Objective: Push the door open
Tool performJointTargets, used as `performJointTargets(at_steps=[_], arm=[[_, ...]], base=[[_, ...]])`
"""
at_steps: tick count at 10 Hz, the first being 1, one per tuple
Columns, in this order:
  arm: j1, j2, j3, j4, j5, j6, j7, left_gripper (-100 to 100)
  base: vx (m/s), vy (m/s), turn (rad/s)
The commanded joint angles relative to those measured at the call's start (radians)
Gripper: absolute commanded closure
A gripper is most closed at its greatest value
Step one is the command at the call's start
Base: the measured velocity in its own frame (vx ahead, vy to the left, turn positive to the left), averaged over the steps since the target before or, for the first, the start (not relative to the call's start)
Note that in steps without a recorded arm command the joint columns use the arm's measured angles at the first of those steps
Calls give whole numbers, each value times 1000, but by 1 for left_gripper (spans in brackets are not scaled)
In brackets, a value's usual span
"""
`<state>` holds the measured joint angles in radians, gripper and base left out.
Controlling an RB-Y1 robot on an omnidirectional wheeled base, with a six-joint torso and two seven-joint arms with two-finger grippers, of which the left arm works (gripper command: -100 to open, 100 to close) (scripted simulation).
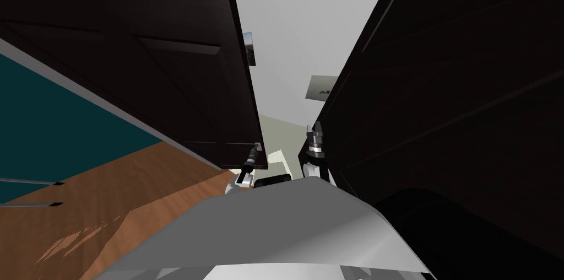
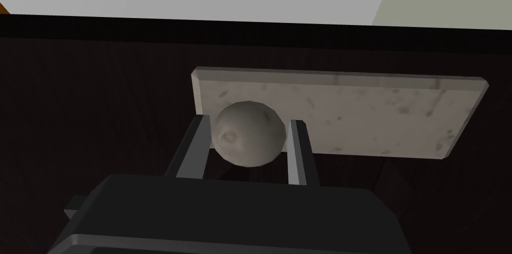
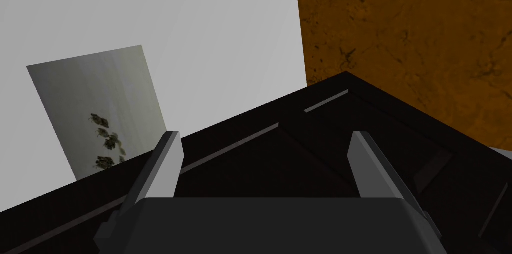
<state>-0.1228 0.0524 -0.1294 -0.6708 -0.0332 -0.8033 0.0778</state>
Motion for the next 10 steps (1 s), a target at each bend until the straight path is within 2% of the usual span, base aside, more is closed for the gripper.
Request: performJointTargets(at_steps=[1, 3, 4, 9, 10], arm=[[1, 0, 0, 0, 0, -1, 1, 100], [1, 0, 0, 0, 0, -1, 1, 100], [1, 9, 13, 3, 6, 2, -10, 100], [-4, 26, 58, 6, 27, 3, -44, 100], [-4, 26, 58, 6, 27, 3, -44, 100]], base=[[-11, 3, 2], [-3, 0, 1], [90, -12, 34], [189, -33, 48], [169, -45, 101]])
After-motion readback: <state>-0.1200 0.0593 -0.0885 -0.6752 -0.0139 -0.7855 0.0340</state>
